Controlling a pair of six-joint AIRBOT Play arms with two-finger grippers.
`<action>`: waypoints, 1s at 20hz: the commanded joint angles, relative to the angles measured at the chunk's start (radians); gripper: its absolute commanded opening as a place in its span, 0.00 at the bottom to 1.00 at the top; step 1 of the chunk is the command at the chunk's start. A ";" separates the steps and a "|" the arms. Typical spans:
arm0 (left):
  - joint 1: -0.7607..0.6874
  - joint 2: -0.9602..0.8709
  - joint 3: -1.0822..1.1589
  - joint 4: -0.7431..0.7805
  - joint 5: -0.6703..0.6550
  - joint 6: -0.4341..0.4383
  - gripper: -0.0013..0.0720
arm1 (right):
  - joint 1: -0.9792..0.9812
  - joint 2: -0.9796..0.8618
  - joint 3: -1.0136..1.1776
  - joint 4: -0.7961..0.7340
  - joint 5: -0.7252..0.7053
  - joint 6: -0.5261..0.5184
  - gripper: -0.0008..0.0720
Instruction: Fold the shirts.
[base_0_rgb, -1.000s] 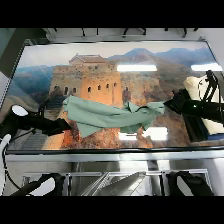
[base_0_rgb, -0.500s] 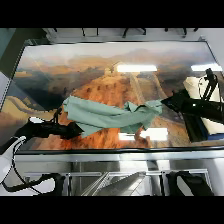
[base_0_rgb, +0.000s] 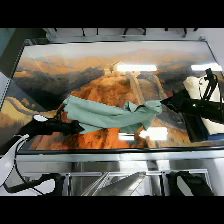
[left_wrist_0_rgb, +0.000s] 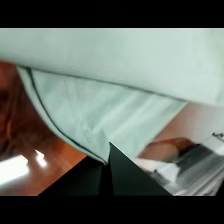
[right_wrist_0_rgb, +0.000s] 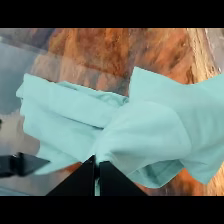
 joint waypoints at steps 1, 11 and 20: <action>0.075 0.166 0.102 -0.030 -0.187 -0.077 0.03 | 0.000 0.010 0.000 0.000 0.006 -0.011 0.04; 0.187 0.635 0.680 0.069 -0.302 -0.433 0.03 | 0.000 0.135 0.251 -0.119 0.064 0.003 0.04; 0.180 0.494 1.550 0.581 -0.752 -0.478 0.03 | -0.001 0.136 0.899 -0.472 0.368 0.061 0.04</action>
